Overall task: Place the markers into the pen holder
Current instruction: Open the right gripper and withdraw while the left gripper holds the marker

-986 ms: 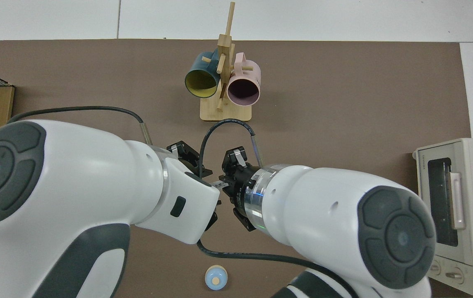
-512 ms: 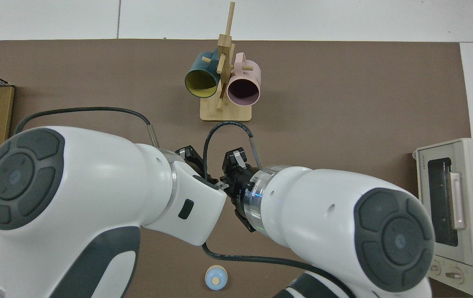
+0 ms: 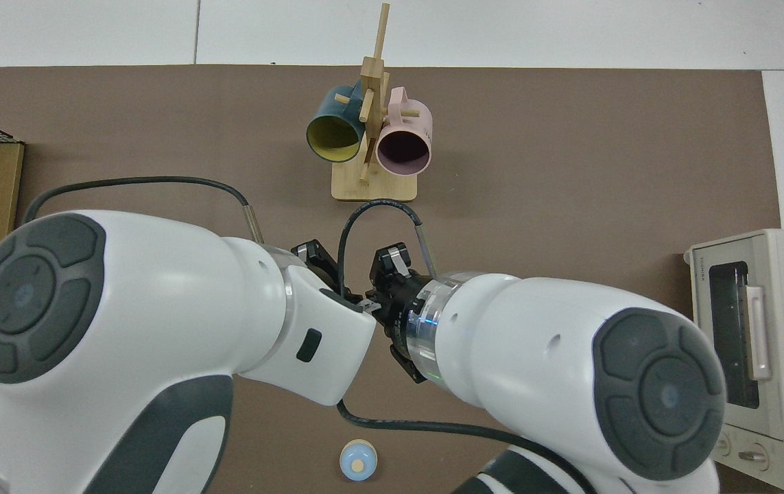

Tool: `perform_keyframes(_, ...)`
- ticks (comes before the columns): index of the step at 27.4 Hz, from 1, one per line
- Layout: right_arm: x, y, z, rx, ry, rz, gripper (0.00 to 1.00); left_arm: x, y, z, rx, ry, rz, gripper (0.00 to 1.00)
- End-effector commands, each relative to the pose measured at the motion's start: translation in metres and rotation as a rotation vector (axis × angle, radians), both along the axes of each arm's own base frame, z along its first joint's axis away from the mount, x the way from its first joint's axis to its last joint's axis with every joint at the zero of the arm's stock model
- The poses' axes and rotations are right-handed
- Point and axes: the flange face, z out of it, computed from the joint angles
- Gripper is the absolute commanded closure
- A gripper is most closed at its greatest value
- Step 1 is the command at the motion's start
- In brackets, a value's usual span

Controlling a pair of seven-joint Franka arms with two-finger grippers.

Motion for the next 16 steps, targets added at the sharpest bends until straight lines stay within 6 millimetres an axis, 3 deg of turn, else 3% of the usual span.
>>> perform_keyframes(1,0.008,-0.008,0.005,0.020,-0.003,0.004,0.56,-0.005,0.001,-0.002,0.009,-0.015,-0.004,1.00)
perform_keyframes(2,0.008,-0.008,0.006,0.026,-0.002,0.003,0.46,-0.005,0.001,-0.002,0.009,-0.014,-0.003,1.00)
perform_keyframes(6,0.009,-0.011,0.009,0.033,-0.004,-0.003,0.38,-0.005,0.001,-0.001,0.007,-0.014,-0.001,1.00)
perform_keyframes(7,0.008,-0.011,0.010,0.034,-0.005,-0.005,0.27,-0.004,0.002,-0.001,0.007,-0.014,0.000,1.00)
perform_keyframes(8,0.008,-0.012,0.011,0.034,-0.006,-0.005,0.06,-0.004,0.003,-0.001,0.007,-0.014,0.002,1.00)
perform_keyframes(9,0.008,-0.013,0.012,0.034,-0.006,-0.006,0.01,-0.004,0.003,-0.001,0.007,-0.014,0.002,1.00)
perform_keyframes(16,0.009,-0.023,0.017,0.021,-0.018,-0.013,0.00,-0.003,0.004,0.002,0.005,-0.018,0.004,1.00)
